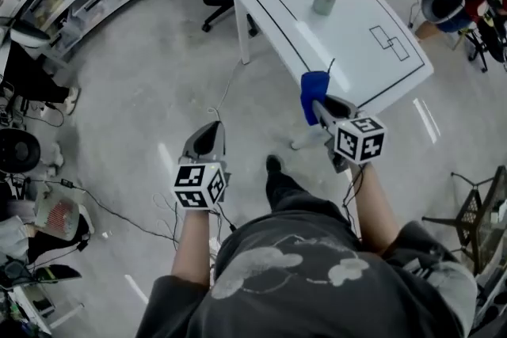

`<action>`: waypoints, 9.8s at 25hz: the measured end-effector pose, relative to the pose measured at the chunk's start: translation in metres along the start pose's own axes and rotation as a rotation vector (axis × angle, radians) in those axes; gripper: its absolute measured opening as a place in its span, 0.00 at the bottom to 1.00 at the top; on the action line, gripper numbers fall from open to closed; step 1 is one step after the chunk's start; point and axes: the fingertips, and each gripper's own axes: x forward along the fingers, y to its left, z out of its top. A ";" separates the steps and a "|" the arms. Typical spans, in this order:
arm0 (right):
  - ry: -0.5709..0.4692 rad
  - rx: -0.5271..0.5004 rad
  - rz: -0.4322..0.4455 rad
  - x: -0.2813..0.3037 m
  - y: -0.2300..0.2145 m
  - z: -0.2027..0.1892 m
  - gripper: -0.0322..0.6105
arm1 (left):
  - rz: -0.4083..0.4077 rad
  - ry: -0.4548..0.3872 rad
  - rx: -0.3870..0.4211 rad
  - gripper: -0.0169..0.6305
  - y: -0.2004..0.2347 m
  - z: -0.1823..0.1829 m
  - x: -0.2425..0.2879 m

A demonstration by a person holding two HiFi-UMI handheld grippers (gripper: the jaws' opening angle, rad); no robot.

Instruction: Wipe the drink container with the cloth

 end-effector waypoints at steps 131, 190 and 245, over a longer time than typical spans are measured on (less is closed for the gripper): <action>0.003 0.343 -0.294 0.199 -0.322 0.188 0.19 | -1.095 0.201 0.593 0.49 -0.157 0.134 0.546; 0.010 0.323 -0.379 0.147 -0.294 0.145 0.19 | -0.502 0.186 0.300 0.52 -0.142 0.143 0.544; 0.238 0.322 -0.265 0.280 -0.357 0.154 0.18 | -1.723 0.381 0.704 0.52 -0.137 0.139 0.545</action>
